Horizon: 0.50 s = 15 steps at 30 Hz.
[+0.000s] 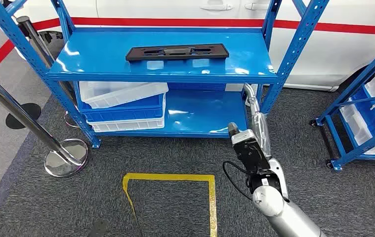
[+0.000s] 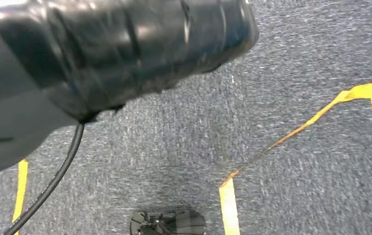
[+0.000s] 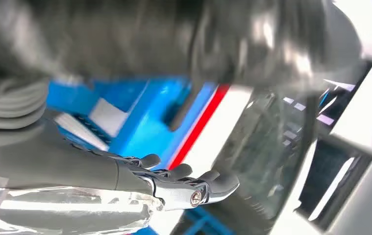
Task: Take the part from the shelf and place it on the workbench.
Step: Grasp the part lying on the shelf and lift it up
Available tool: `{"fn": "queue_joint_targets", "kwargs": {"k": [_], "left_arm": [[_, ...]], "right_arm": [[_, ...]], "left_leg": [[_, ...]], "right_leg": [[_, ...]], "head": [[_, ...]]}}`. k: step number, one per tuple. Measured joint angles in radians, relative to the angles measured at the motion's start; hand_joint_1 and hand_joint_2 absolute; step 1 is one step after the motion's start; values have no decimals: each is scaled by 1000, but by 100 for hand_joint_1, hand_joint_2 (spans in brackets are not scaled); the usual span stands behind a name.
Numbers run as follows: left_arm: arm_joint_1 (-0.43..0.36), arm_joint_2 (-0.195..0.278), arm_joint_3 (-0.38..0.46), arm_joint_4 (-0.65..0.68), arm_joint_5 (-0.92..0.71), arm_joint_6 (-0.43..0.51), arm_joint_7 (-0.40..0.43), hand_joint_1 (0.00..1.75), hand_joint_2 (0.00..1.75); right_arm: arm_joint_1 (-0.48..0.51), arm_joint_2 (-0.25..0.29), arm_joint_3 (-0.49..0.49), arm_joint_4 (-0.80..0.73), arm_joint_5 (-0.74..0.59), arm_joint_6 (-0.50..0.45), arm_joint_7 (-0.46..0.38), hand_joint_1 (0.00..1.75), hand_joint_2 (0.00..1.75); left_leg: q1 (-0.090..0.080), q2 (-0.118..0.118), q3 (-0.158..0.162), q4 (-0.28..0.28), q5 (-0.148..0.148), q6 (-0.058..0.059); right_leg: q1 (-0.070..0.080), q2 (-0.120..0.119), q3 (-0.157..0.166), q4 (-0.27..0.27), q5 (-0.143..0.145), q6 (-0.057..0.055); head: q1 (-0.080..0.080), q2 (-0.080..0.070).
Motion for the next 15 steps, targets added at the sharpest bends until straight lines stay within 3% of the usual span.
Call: {"fn": "queue_joint_targets", "kwargs": {"k": [4, 9, 12, 15], "left_arm": [[-6, 3, 0, 0, -8, -15, 7, 0, 0], [-21, 9, 0, 0, -41, -40, 48, 0, 0], [-33, 11, 0, 0, -59, -51, 64, 0, 0], [-40, 11, 0, 0, -66, -56, 70, 0, 0]], "right_arm": [[-64, 0, 48, -7, 96, 104, 76, 0, 175], [-210, -1, 165, -10, 404, 357, 204, 0, 175], [-292, 4, 250, -10, 562, 462, 217, 0, 175], [-335, 16, 305, -10, 610, 503, 216, 0, 175]], "left_leg": [[0, 0, 0, 0, 0, 0], [0, 0, -2, 0, 2, -1], [0, -1, -2, 0, 2, -1], [0, -2, -3, 0, 2, -1]], "right_leg": [[0, 0, 0, 0, 0, 0], [0, -1, -2, 1, 1, -1], [0, -1, -2, 2, 1, -1], [0, -2, -2, 2, 1, -1]], "head": [[0, 0], [0, 0], [0, 0], [0, 0]]}}
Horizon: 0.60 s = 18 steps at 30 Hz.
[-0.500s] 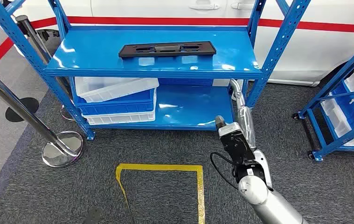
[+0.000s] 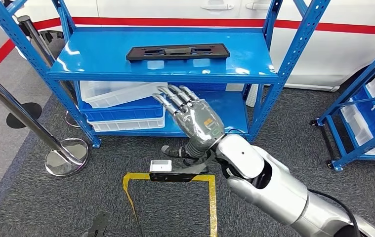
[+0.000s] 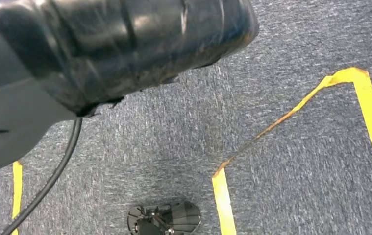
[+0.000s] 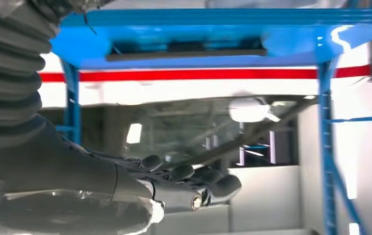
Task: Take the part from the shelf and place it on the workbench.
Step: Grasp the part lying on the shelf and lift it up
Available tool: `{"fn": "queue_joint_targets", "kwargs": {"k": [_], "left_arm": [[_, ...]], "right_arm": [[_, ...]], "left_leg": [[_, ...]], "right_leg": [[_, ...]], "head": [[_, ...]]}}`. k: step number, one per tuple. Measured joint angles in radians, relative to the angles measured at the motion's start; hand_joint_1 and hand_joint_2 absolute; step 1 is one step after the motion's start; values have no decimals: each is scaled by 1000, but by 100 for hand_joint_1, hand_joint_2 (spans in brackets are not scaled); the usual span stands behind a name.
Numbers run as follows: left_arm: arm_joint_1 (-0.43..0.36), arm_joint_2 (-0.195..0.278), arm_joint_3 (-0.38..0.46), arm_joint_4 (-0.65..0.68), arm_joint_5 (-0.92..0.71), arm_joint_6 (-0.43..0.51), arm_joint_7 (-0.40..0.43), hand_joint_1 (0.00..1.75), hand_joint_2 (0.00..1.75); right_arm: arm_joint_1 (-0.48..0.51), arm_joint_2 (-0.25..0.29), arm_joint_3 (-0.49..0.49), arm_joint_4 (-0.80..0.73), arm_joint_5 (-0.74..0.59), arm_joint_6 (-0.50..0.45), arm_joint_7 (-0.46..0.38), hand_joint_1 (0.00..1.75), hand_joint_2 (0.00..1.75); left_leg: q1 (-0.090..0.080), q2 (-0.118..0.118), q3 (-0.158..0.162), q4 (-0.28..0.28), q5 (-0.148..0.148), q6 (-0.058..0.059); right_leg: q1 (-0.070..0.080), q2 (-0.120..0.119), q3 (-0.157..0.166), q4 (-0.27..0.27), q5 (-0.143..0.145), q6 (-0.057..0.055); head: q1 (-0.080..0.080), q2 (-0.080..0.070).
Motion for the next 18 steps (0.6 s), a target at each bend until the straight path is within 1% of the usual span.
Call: {"fn": "queue_joint_targets", "kwargs": {"k": [6, 10, 13, 16, 17, 18], "left_arm": [[-3, 0, 0, 0, -4, -36, 11, 0, 0], [-2, 0, 0, 0, 0, -97, 3, 0, 0], [-2, 2, 0, 0, 6, -138, -18, 0, 0], [-2, 6, 0, 0, 4, -155, -29, 0, 0], [-2, 7, 0, 0, 1, -157, -29, 0, 0], [-2, 8, 0, 0, -1, -157, -29, 0, 0]], "right_arm": [[-87, 18, 91, 1, 38, 55, -27, 0, 175], [-137, 40, 136, 4, 51, 112, -40, 0, 175], [-162, 57, 166, 8, 25, 158, -49, 0, 175], [-178, 73, 195, 14, -25, 188, -56, 0, 175], [-180, 76, 201, 16, -39, 188, -57, 0, 175], [-180, 79, 205, 19, -52, 185, -56, 0, 175]], "left_leg": [[0, 0, 0, 0, 0, 0], [0, 0, 0, 0, 0, 0], [-2, 0, -1, 2, 0, 1], [-6, -1, -6, 3, 2, 9], [-1, -1, -3, -7, 7, 12], [3, -2, 2, -18, 14, 15]], "right_leg": [[0, 0, 0, 0, 0, 0], [0, 0, 0, 0, 0, 0], [-1, 0, 0, -1, 1, 1], [-3, -2, 1, -7, 6, 7], [-2, -2, 0, -7, 6, 9], [-1, 3, -4, -1, 1, 12]], "head": [[0, 0], [0, 0], [0, 0], [-1, 0], [-1, 0], [0, 0]]}}
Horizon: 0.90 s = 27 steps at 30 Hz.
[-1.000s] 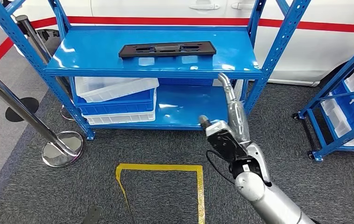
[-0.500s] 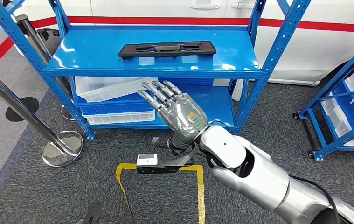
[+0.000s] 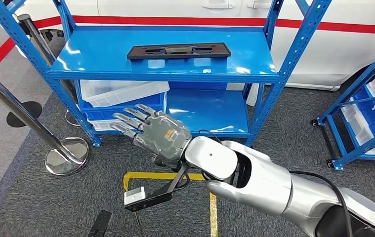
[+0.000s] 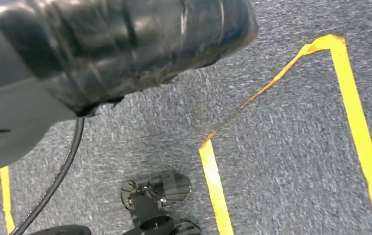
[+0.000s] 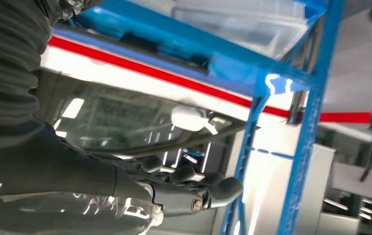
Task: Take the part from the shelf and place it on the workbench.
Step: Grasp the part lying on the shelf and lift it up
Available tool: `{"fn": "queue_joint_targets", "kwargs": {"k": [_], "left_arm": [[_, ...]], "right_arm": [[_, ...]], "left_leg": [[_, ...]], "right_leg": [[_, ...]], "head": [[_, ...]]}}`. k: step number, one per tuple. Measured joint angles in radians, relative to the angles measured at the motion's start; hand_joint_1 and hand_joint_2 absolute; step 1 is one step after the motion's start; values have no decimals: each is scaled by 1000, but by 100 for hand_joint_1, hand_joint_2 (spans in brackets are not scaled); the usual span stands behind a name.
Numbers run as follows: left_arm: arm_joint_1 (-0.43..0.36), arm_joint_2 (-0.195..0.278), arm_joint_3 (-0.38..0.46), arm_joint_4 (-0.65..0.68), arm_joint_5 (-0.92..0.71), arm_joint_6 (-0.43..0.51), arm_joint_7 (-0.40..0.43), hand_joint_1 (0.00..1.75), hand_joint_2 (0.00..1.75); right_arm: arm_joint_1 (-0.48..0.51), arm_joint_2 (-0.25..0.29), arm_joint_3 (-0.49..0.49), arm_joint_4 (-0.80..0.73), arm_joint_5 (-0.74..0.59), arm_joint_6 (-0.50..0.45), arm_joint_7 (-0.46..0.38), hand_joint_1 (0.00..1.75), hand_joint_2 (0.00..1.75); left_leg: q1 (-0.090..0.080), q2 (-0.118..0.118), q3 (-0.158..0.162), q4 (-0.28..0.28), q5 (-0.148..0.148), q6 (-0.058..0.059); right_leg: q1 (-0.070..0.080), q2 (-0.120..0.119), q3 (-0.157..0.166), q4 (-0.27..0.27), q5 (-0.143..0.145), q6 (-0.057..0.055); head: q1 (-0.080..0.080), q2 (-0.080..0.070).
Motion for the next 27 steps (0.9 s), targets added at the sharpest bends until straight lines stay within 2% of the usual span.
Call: {"fn": "queue_joint_targets", "kwargs": {"k": [1, 3, 4, 5, 6, 7, 8, 9, 10, 11, 12, 15, 17, 18, 19, 20, 21, 22, 24, 25, 27], "left_arm": [[0, 0, 0, 0, -2, 0, 0, 0, 0], [-1, 0, 0, 0, -3, 0, 1, 0, 0], [-1, 0, 0, 0, -1, -1, 2, 0, 0], [0, 0, 0, 0, 1, -4, 3, 0, 0], [1, 0, 0, 0, 5, -9, 4, 0, 0], [2, 1, 0, 0, 9, -15, 5, 0, 0], [2, 1, 0, 0, 13, -20, 6, 0, 0], [3, 2, 1, 0, 15, -23, 6, 0, 0], [3, 3, 1, 1, 15, -24, 5, 0, 0], [3, 4, 1, 1, 15, -24, 5, 0, 0], [4, 5, 1, 1, 14, -23, 5, 0, 0], [11, 5, 2, 1, 13, -23, 6, 0, 0], [11, 5, 2, 1, 12, -20, 8, 0, 0], [10, 6, 2, 1, 11, -17, 8, 0, 0], [11, 6, 2, 1, 10, -13, 9, 0, 0], [12, 7, 2, 1, 9, -9, 9, 0, 0], [14, 7, 2, 1, 8, -4, 10, 0, 0], [16, 7, 2, 1, 7, 0, 10, 0, 0], [15, 8, 3, 1, 3, 12, 12, 0, 0], [14, 8, 3, 1, 1, 17, 14, 0, 0], [11, 10, 5, 1, -5, 30, 19, 0, 0]], "right_arm": [[-1, 2, 3, 3, -12, -6, 1, 0, 175], [1, 2, 10, 12, -39, -17, 3, 0, 175], [4, 2, 14, 18, -54, -22, 4, 0, 131], [8, 2, 19, 25, -70, -27, 6, 0, 87], [13, 2, 23, 31, -86, -34, 9, 0, 44], [16, 2, 26, 36, -101, -45, 13, 0, 0], [19, 2, 28, 41, -112, -57, 18, 0, 0], [21, 2, 28, 44, -119, -72, 23, 0, 0], [23, 2, 28, 47, -121, -87, 29, 0, 0], [26, 2, 28, 49, -118, -102, 35, 0, 0], [29, 2, 28, 51, -110, -115, 41, 0, 0], [36, 4, 27, 53, -75, -148, 62, 0, 0], [39, 5, 25, 53, -59, -168, 72, 0, 0], [41, 6, 23, 53, -53, -174, 77, 0, 0], [45, 6, 21, 53, -47, -178, 83, 0, 44], [50, 6, 20, 53, -42, -180, 87, 0, 87], [54, 6, 20, 53, -38, -180, 91, 0, 131], [57, 7, 19, 54, -36, -179, 94, 0, 175], [58, 9, 17, 54, -40, -176, 97, 0, 175], [58, 10, 15, 54, -43, -174, 98, 0, 175], [58, 12, 12, 55, -44, -172, 99, 0, 175]], "left_leg": [[5, -1, 5, -11, 6, 3], [10, -5, 9, -21, 12, 5], [10, -7, 8, -20, 12, 5], [11, -10, 8, -18, 10, 3], [14, -13, 9, -15, 7, 0], [17, -18, 10, -10, 3, -5], [21, -22, 11, -3, -4, -12], [25, -26, 9, 6, -12, -21], [26, -30, 4, 17, -19, -30], [27, -32, -3, 24, -23, -39], [27, -33, -10, 28, -24, -46], [30, -30, -20, 37, -31, -61], [31, -22, -52, 104, -67, -65], [30, -18, -83, 168, -94, -64], [28, -17, -120, 238, -119, -63], [26, -17, -152, 293, -131, -61], [23, -17, -171, 319, -126, -57], [19, -16, -171, 305, -102, -50], [9, -15, -128, 192, -28, -31], [4, -13, -104, 131, -2, -21], [-6, -11, -75, 61, 13, -10]], "right_leg": [[0, 8, -13, 25, -14, 3], [-6, 28, -73, 136, -60, 10], [-11, 32, -112, 204, -79, 14], [-17, 33, -143, 251, -83, 19], [-22, 34, -158, 263, -68, 23], [-27, 33, -155, 235, -34, 28], [-32, 34, -137, 176, 9, 33], [-34, 38, -116, 121, 40, 38], [-36, 43, -97, 71, 55, 37], [-34, 48, -89, 46, 57, 32], [-31, 52, -89, 43, 48, 24], [-28, 53, -93, 43, 45, -2], [-27, 51, -90, 40, 44, -13], [-24, 49, -89, 40, 43, -17], [-21, 47, -88, 40, 42, -19], [-17, 46, -87, 40, 42, -22], [-12, 45, -86, 40, 41, -23], [-8, 45, -84, 40, 40, -25], [-2, 45, -79, 39, 39, -27], [1, 44, -78, 40, 38, -28], [2, 43, -81, 39, 40, -24]], "head": [[1, 0], [3, 0], [3, 0], [3, 0], [3, 0], [3, 0], [3, 0], [3, 0], [4, 0], [5, 0], [5, 0], [4, 0], [1, 0], [0, 0], [-1, 0], [-1, 0], [-1, 0], [-1, 0], [-1, 0], [0, 0], [0, 0]]}}
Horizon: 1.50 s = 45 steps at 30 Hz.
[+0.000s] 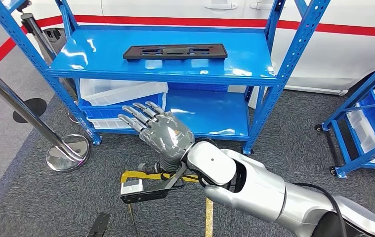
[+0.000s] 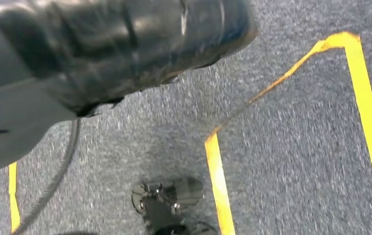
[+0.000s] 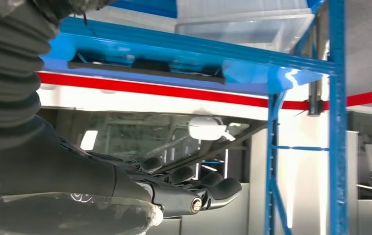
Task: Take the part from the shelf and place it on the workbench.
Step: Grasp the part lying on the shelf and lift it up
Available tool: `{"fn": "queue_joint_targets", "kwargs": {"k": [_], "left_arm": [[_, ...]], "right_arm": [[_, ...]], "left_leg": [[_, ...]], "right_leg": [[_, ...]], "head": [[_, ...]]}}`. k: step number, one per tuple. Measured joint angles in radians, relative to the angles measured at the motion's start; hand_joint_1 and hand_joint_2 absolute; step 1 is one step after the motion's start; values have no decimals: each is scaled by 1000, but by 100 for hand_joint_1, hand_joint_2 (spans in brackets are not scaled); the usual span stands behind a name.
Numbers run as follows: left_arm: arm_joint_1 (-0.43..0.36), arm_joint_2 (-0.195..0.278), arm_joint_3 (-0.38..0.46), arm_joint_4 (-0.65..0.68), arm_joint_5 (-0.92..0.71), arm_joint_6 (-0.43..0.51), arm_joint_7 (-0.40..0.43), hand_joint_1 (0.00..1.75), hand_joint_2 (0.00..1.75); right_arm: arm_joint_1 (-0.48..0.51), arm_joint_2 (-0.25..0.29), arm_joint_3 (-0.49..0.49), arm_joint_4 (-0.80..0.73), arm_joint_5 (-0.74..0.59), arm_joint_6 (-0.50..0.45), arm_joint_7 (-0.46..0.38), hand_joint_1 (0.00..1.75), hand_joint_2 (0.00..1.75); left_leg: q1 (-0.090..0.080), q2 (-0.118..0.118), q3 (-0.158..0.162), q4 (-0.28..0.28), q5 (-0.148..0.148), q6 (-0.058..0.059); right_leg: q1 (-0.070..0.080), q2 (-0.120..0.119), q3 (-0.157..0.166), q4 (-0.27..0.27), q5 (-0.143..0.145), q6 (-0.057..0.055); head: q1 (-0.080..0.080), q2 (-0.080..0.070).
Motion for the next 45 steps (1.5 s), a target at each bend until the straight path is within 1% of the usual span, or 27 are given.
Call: {"fn": "queue_joint_targets", "kwargs": {"k": [2, 4, 6, 8, 9, 10, 11, 12, 14, 15, 20, 22, 24, 25, 26, 27, 28, 30, 31, 34, 36, 39, 40, 41, 42, 44, 45], "left_arm": [[0, 1, 1, 0, -7, 14, 9, 0, 0], [2, 2, 1, 0, -13, 26, 18, 0, 0], [1, 2, 1, 0, -17, 31, 22, 0, 0], [1, 2, 1, 0, -18, 32, 23, 0, 0], [1, 2, 1, 0, -18, 32, 23, 0, 0], [2, 3, 1, 0, -18, 33, 23, 0, 0], [3, 2, 1, 0, -18, 34, 23, 0, 0], [3, 2, 1, 0, -18, 36, 23, 0, 0], [3, 2, 1, 0, -17, 40, 23, 0, 0], [2, 2, 2, 0, -16, 43, 23, 0, 0], [4, 1, 6, 0, -5, 57, 23, 0, 0], [4, 2, 10, 0, -3, 60, 23, 0, 0], [6, 4, 16, 0, -2, 63, 23, 0, 0], [8, 4, 18, 0, -1, 64, 23, 0, 0], [10, 4, 20, 0, 0, 65, 23, 0, 0], [11, 5, 21, 0, 1, 65, 23, 0, 0], [11, 5, 22, 0, 1, 66, 23, 0, 0], [9, 6, 27, 0, 2, 67, 23, 0, 0], [9, 6, 30, 0, 4, 67, 23, 0, 0], [13, 6, 35, 0, 7, 69, 23, 0, 0], [14, 6, 37, 0, 8, 70, 23, 0, 0], [14, 6, 45, 0, 7, 70, 23, 0, 0], [15, 6, 46, 0, 7, 70, 23, 0, 0], [16, 6, 47, 0, 7, 70, 24, 0, 0], [17, 6, 48, 0, 7, 70, 24, 0, 0], [19, 6, 49, 0, 7, 70, 24, 0, 0], [19, 6, 50, 0, 7, 70, 23, 0, 0]], "right_arm": [[1, 4, 0, 2, 4, 0, 1, 0, 175], [1, 9, 0, 3, 11, -1, 2, 0, 175], [1, 10, 0, 4, 18, -2, 2, 0, 175], [5, 10, 0, 7, 20, -2, 2, 0, 175], [8, 10, 0, 8, 21, -2, 2, 0, 175], [11, 10, 0, 10, 22, -2, 2, 0, 175], [12, 10, 0, 10, 23, -2, 2, 0, 175], [12, 10, 0, 11, 24, -2, 2, 0, 175], [11, 12, 0, 12, 28, -2, 1, 0, 175], [11, 14, 0, 13, 33, -2, 1, 0, 175], [10, 21, 1, 17, 60, 0, 1, 0, 175], [8, 28, 1, 19, 61, 1, 1, 0, 175], [8, 32, 3, 22, 63, 6, 0, 0, 175], [9, 34, 4, 25, 65, 9, 0, 0, 175], [10, 35, 5, 27, 67, 13, -1, 0, 175], [10, 38, 6, 29, 69, 15, -1, 0, 175], [10, 41, 7, 31, 70, 16, -2, 0, 175], [9, 47, 8, 32, 68, 17, -6, 0, 175], [8, 48, 8, 33, 66, 18, -7, 0, 175], [6, 52, 8, 35, 59, 18, -10, 0, 175], [3, 54, 8, 35, 58, 18, -10, 0, 175], [1, 54, 8, 37, 58, 18, -10, 0, 175], [2, 54, 8, 38, 58, 19, -10, 0, 175], [3, 54, 8, 40, 60, 19, -10, 0, 175], [3, 54, 9, 41, 62, 21, -9, 0, 175], [1, 54, 9, 43, 68, 25, -8, 0, 175], [-1, 55, 9, 44, 72, 27, -7, 0, 175]], "left_leg": [[-3, -2, 6, -15, -1, 1], [4, -2, 14, -29, 7, 5], [10, -1, 22, -41, 13, 10], [10, -2, 23, -41, 12, 13], [10, -2, 24, -41, 11, 13], [10, -2, 24, -40, 9, 13], [10, -3, 25, -38, 7, 12], [10, -4, 26, -34, 4, 9], [9, -7, 24, -24, -5, 2], [8, -7, 22, -20, -8, -3], [12, -6, 16, -7, -22, -27], [15, -4, -31, 88, -67, -36], [17, -3, -106, 216, -110, -43], [18, -3, -129, 248, -110, -45], [19, -2, -135, 243, -92, -46], [19, -2, -122, 201, -57, -46], [20, -1, -94, 132, -16, -45], [17, 0, -39, 12, 32, -39], [14, 0, -25, -17, 36, -35], [13, -2, -17, -28, 29, -17], [16, -2, -7, -34, 26, -5], [15, -2, 5, -36, 16, 9], [14, -3, 9, -35, 12, 11], [13, -3, 13, -34, 8, 12], [12, -5, 19, -33, 2, 11], [11, -8, 37, -33, -10, 9], [10, -10, 44, -32, -17, 6]], "right_leg": [[-1, -1, -2, -5, 4, 8], [-1, -1, -7, 7, -5, 18], [-3, -1, -41, 82, -48, 27], [-8, -1, -103, 206, -99, 36], [-11, -1, -124, 245, -106, 39], [-14, -1, -131, 253, -96, 41], [-17, -1, -117, 222, -69, 43], [-19, -1, -86, 157, -32, 43], [-18, 0, -27, 38, 7, 37], [-17, 1, -11, 4, 12, 32], [-16, 1, 4, -17, 9, 6], [-18, -1, 12, -23, 8, -2], [-18, -3, 14, -23, 4, -7], [-17, -3, 16, -23, 3, -8], [-17, -3, 18, -23, 1, -8], [-17, -2, 21, -23, -2, -6], [-18, -2, 25, -23, -5, -4], [-14, -1, 30, -22, -12, 4], [-13, -1, 31, -22, -14, 8], [-12, -2, 34, -24, -20, 22], [-13, -2, 18, 17, -44, 31], [-13, -2, -87, 212, -120, 35], [-12, -2, -124, 269, -131, 34], [-12, -2, -145, 293, -125, 32], [-12, -2, -145, 274, -96, 29], [-8, -1, -94, 140, -4, 17], [-4, -1, -59, 67, 27, 10]], "head": [[-1, 0], [-1, 0], [1, 0], [1, 0], [1, 0], [1, 0], [1, 0], [1, 0], [0, 0], [0, 0], [-4, 0], [-8, 0], [-10, 0], [-10, 0], [-10, 0], [-10, 0], [-10, 0], [-10, 0], [-9, 0], [-7, 0], [-6, 0], [-5, 0], [-5, 0], [-5, 0], [-5, 0], [-4, 0], [-5, 0]]}}
